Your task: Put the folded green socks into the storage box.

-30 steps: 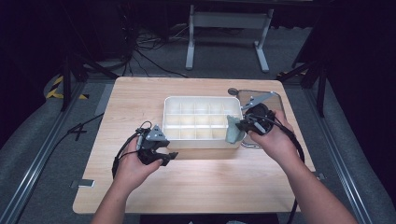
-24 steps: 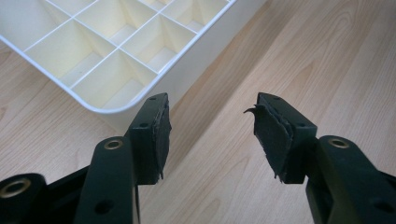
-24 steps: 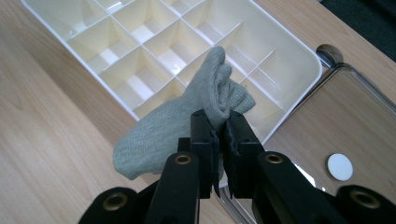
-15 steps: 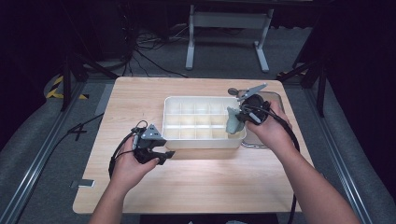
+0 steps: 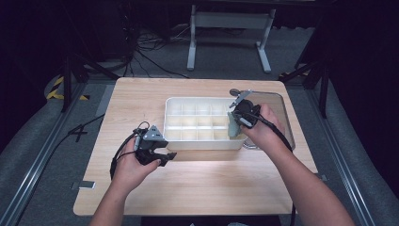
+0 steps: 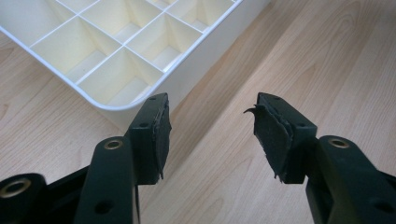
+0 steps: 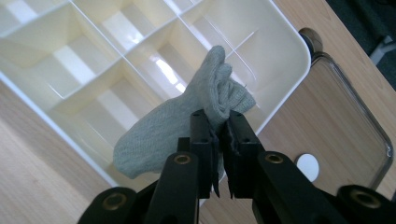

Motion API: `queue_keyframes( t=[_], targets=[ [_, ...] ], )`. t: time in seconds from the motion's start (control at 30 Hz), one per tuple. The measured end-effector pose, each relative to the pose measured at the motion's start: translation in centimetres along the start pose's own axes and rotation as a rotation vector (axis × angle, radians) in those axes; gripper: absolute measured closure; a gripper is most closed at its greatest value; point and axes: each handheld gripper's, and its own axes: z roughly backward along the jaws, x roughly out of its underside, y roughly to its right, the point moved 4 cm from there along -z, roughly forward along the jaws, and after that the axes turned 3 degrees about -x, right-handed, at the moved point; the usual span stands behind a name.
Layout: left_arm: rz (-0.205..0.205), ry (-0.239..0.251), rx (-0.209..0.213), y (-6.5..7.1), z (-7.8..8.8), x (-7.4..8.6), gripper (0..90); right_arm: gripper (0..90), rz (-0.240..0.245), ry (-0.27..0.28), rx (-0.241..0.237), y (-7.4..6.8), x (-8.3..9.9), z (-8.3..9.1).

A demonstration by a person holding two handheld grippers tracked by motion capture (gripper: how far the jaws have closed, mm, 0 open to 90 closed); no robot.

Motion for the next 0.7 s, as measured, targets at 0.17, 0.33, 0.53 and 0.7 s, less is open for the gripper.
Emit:
queue_keyframes(
  t=[0.17,0.33,0.53,0.7],
  targets=[
    [0.002,-0.003,0.001,0.0,-0.1,0.0,46.6,83.1,0.042,-0.053,0.026,-0.3,0.2,-1.3],
    [0.004,0.0,-0.001,0.0,0.0,0.0,46.6,83.1,0.053,-0.086,0.005,-0.8,0.7,-2.2],
    [-0.003,-0.007,0.002,0.1,-0.1,0.0,46.6,83.3,0.032,-0.12,-0.038,-1.3,1.2,-3.0],
    [-0.003,-0.007,0.005,0.2,-0.2,0.1,46.7,83.5,0.011,-0.144,-0.086,-1.6,1.3,-3.5]
  ],
)
